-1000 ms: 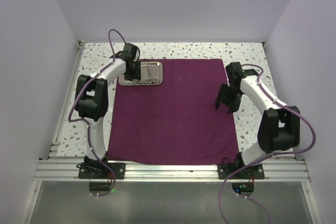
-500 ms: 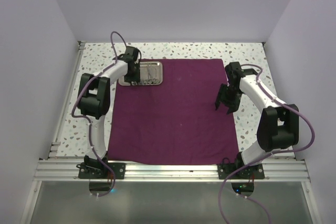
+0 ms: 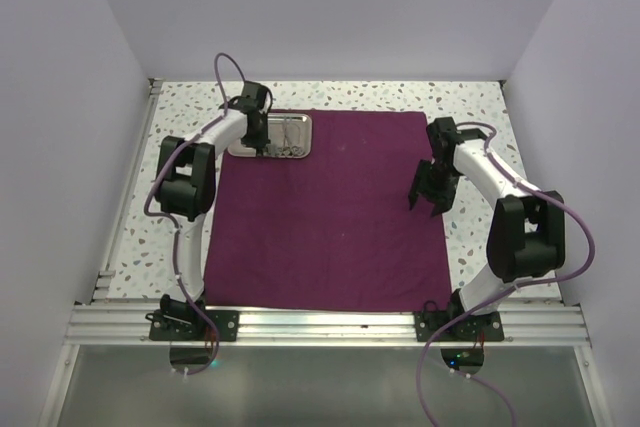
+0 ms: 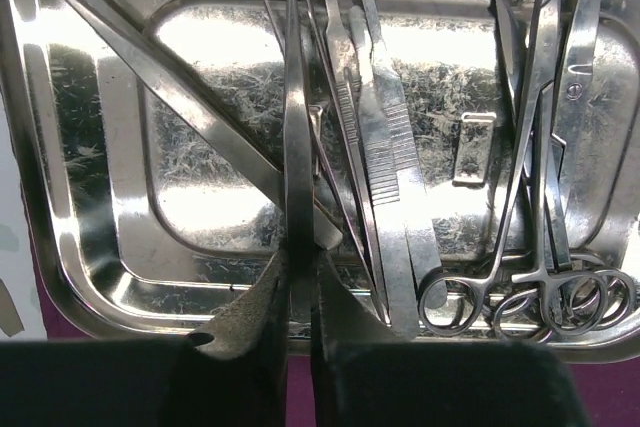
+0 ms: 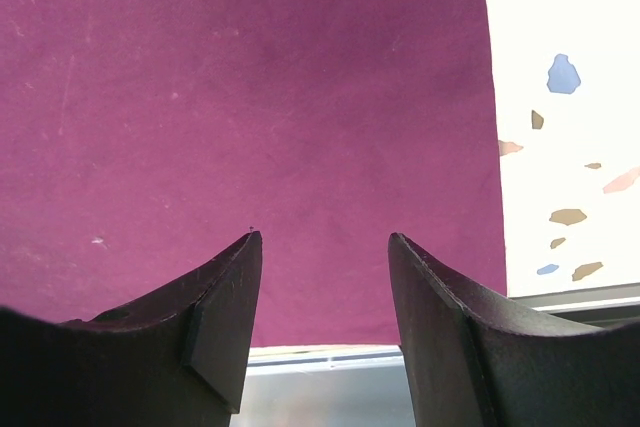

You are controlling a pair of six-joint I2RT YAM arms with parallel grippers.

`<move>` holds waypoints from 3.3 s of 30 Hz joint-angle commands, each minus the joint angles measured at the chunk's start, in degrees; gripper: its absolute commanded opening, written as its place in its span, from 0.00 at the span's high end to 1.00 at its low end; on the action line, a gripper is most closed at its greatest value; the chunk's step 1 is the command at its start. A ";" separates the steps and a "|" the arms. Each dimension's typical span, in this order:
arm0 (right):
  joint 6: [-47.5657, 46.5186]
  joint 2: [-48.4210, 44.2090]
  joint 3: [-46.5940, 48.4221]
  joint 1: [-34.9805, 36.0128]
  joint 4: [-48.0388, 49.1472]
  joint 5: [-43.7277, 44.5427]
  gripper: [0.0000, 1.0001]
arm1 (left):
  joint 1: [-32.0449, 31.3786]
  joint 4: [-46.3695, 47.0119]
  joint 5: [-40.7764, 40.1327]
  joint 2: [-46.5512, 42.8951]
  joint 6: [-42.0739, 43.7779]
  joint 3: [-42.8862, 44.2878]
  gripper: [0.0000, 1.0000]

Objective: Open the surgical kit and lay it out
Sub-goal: Pick up the medical item from the container, then place the medical item in the surgical kit, then pick up the medical item from the container.

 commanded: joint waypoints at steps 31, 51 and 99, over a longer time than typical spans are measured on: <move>-1.52 -4.17 -0.28 -0.14 2.19 -6.04 0.45 | -3.63 -32.35 -22.62 -16.89 -9.19 6.17 1.00; 9.91 -30.27 2.71 -1.46 -14.51 0.03 0.11 | -45.47 13.98 -5.00 -22.82 -50.94 -17.71 1.00; 5.08 -24.48 12.38 -1.37 -11.88 5.39 0.09 | -3.74 -12.20 -19.94 -2.78 -4.54 18.59 0.39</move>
